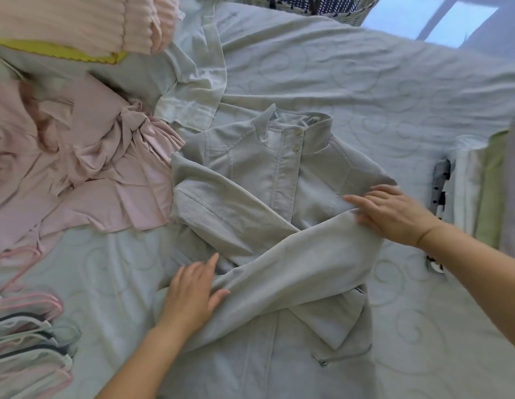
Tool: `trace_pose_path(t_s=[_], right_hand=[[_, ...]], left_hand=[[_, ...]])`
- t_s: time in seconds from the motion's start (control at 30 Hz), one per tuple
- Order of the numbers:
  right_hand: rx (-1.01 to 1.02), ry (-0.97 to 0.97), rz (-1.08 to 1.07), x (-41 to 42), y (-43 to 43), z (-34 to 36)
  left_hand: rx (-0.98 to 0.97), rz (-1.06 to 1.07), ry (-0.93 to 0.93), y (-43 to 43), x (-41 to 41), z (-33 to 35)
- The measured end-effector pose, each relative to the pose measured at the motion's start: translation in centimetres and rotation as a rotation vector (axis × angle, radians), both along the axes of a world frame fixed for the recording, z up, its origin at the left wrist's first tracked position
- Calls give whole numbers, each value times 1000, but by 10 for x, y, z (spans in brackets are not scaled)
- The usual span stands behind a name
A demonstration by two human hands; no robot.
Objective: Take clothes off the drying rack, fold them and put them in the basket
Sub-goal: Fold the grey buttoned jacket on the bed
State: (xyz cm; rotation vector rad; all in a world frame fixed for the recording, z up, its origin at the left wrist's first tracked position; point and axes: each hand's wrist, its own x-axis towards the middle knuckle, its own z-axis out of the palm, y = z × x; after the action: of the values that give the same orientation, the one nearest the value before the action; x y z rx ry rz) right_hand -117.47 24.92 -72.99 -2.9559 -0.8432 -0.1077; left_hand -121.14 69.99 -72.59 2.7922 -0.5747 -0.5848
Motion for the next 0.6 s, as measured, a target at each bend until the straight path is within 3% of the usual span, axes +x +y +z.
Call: trace_pose_path(t_s=[0.1,0.23,0.3,0.4,0.5,0.6], right_hand=[[-24,-65,-45,5,-6,3],[-123,-17,-319,13,-20,1],[-171,33,-414,11,-18,-9],[-42,-6,-581,2,2,-13],[188,-118,-412,-9,41,8],[235,-11,-162,-30,83,18]], left_hand=[[-24,-49,24,-12,14,-1],[-215,139,-8,-33,31,5],[-194,230,-19,-42,46,2],[-219,125,-87,-38,55,-2],[-159,-107,-96,-21,46,-9],[-95,-86,-113,-3,40,-16]])
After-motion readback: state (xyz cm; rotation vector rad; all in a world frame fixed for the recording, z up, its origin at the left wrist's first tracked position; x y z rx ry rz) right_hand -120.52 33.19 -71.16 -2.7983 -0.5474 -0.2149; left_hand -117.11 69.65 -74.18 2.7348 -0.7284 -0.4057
